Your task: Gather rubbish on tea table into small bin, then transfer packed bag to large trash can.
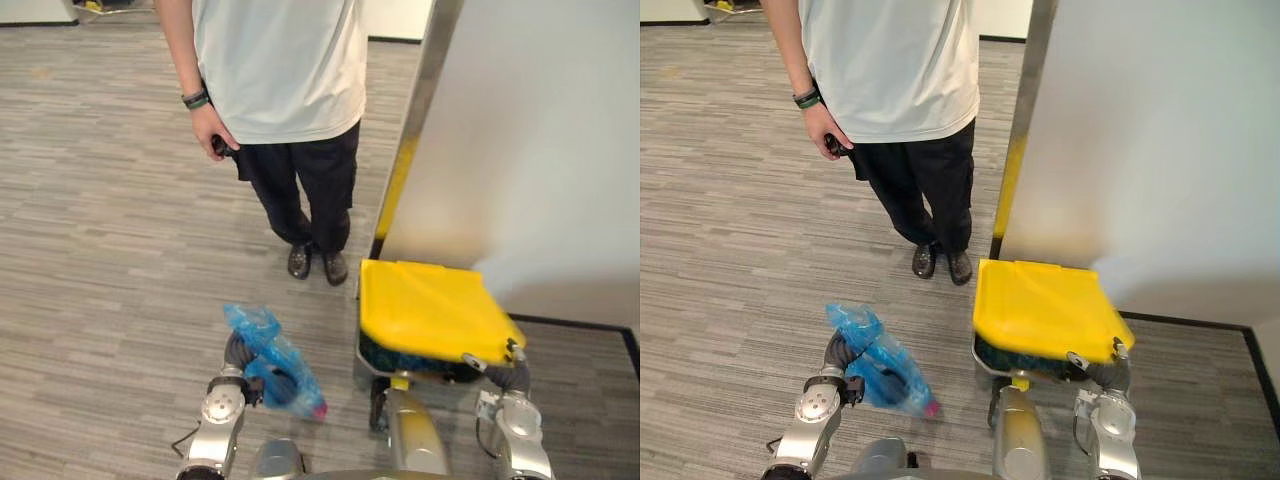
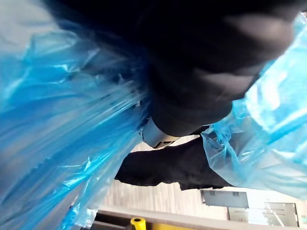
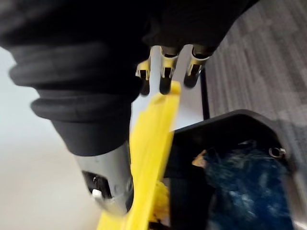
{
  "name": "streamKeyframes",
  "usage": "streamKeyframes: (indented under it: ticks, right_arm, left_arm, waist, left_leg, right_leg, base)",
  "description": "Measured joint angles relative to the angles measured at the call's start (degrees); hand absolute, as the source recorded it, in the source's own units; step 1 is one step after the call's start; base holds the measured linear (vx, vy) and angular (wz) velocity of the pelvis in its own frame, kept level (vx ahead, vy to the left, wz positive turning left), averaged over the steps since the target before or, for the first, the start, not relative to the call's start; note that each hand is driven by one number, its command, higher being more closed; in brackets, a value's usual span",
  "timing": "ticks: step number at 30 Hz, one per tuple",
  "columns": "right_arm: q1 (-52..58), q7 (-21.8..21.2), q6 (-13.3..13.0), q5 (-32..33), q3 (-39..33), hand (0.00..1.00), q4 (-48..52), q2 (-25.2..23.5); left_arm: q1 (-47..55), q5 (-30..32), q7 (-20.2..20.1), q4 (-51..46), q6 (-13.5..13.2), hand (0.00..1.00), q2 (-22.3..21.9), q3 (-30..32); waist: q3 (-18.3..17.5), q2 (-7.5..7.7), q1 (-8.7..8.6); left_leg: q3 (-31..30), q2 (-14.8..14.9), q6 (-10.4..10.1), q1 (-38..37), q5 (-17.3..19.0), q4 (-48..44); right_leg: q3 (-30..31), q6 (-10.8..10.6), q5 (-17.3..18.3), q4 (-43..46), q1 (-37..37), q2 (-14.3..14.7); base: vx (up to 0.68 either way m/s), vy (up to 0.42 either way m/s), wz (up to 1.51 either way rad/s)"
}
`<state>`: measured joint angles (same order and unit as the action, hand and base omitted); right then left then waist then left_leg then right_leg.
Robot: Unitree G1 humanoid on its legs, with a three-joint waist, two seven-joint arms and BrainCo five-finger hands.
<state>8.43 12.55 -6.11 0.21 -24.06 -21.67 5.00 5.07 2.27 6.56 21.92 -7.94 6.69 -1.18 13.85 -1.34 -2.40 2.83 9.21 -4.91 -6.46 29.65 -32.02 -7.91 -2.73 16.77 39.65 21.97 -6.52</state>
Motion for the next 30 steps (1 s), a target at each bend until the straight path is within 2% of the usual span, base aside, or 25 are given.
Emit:
streamKeyframes:
  ticks: [2,4,7,10,15,17,18,21,25,30]
  right_arm:
    - [-2.7,0.0,-0.2,2.0,-1.9,0.00,-0.4,0.4]
    - [-4.7,0.0,-0.3,2.8,-3.0,0.00,-1.7,0.9]
    - [-6.0,0.0,-0.4,3.8,-3.1,0.00,-4.2,1.5]
    - [-6.5,0.1,-1.0,3.8,-2.7,0.00,-5.1,2.0]
    - [-7.0,1.4,-1.7,3.4,0.8,0.00,-6.2,2.9]
    - [-7.1,1.8,-1.5,1.2,2.4,0.00,-6.2,3.3]
    - [-7.1,2.3,-1.4,0.5,3.2,0.00,-6.1,3.2]
    - [-7.1,3.9,-1.1,-0.8,4.7,0.00,-3.4,2.6]
    - [-6.6,7.3,-1.0,-4.2,4.1,0.00,5.6,0.3]
    - [-2.4,12.2,0.1,-6.5,-1.5,0.00,12.3,-3.9]
  left_arm:
    - [-1.5,-0.2,0.1,0.4,0.0,1.00,-0.2,-0.8]
    - [-2.5,-0.2,0.1,0.8,0.0,1.00,-0.9,-0.9]
    - [-2.8,-0.2,0.0,1.5,-0.3,1.00,-1.1,-0.4]
    - [-1.4,-0.2,0.0,3.9,-0.3,1.00,-0.6,-0.3]
    - [1.3,0.1,-0.3,4.9,-0.3,1.00,-0.5,0.9]
    - [2.0,0.2,-0.4,5.8,-0.3,1.00,-0.2,0.8]
    - [2.8,0.4,-0.4,5.8,-0.3,1.00,-0.2,0.7]
    - [3.8,0.7,-0.4,6.0,-0.3,1.00,-0.3,0.6]
    - [5.4,0.8,0.0,6.0,-0.3,1.00,-1.2,-0.2]
    - [5.8,0.8,0.2,5.5,-0.3,1.00,-1.9,-2.4]
  waist:
    - [-0.3,-0.32,-0.08]
    - [-0.5,-0.57,-0.06]
    - [-1.5,-0.90,-0.30]
    - [-2.1,-1.38,-0.29]
    - [-2.5,-1.54,-0.24]
    - [-2.8,-1.50,-0.28]
    - [-3.2,-1.72,-0.39]
    - [-3.9,-2.54,-0.56]
    - [-4.8,-3.82,-1.14]
    - [-5.0,-3.68,-1.24]
  left_leg:
    - [-1.2,1.8,-2.3,0.2,-1.5,0.2]
    - [-1.3,2.9,-3.1,0.2,-3.0,1.6]
    - [-1.5,3.9,-3.0,-0.2,-4.7,5.9]
    - [-1.3,3.8,-3.0,-0.1,-4.7,7.1]
    - [-1.2,3.4,-3.4,2.8,-4.9,8.6]
    - [-1.0,3.1,-3.4,3.2,-6.2,9.8]
    - [-1.0,3.0,-3.6,3.2,-7.0,11.0]
    - [-1.1,2.8,-3.9,3.0,-8.6,13.8]
    - [-1.3,2.9,-3.8,1.6,-11.0,17.6]
    - [-1.9,3.8,-4.4,0.8,-11.8,18.3]
  right_leg:
    - [-0.6,2.6,2.4,1.3,-0.1,1.2]
    - [-0.2,3.5,2.9,0.0,-0.7,2.3]
    - [-0.5,3.9,2.6,-2.6,-1.2,3.2]
    - [-0.2,3.9,1.8,-3.1,-0.6,3.4]
    - [1.9,1.9,-1.6,-5.7,1.8,3.6]
    - [2.3,0.7,-3.0,-7.2,2.1,3.7]
    - [2.5,0.9,-3.9,-8.3,2.1,4.0]
    - [2.5,-0.5,-4.9,-10.8,2.2,4.6]
    - [2.5,-1.5,-5.5,-11.9,2.2,5.5]
    - [1.5,-1.4,-5.6,-12.0,1.0,5.8]
  base:
    - [0.42,-0.200,0.16]
    - [0.25,-0.165,0.22]
    - [0.14,-0.103,0.18]
    - [0.03,-0.044,-0.01]
    - [-0.10,-0.008,-0.01]
    - [-0.15,-0.029,-0.07]
    - [-0.14,-0.060,-0.04]
    - [-0.12,-0.081,-0.02]
    - [-0.07,-0.112,-0.02]
    - [-0.05,-0.061,0.09]
